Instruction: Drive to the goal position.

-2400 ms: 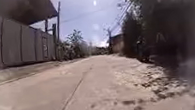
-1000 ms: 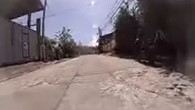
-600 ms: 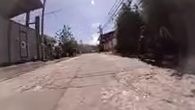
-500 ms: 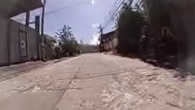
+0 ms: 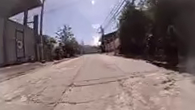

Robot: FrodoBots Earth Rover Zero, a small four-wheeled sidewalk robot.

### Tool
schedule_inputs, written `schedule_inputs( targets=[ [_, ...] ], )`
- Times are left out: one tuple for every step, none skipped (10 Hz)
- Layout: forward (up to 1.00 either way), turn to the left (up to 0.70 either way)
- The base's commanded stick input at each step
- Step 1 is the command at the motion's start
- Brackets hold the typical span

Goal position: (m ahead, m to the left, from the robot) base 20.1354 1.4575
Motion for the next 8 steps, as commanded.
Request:
schedule_inputs(
  targets=[
    [1.00,0.00],
    [1.00,0.00],
    [1.00,0.00],
    [1.00,0.00],
    [1.00,0.00],
    [1.00,0.00],
    [1.00,0.00],
    [1.00,0.00]
  ],
)
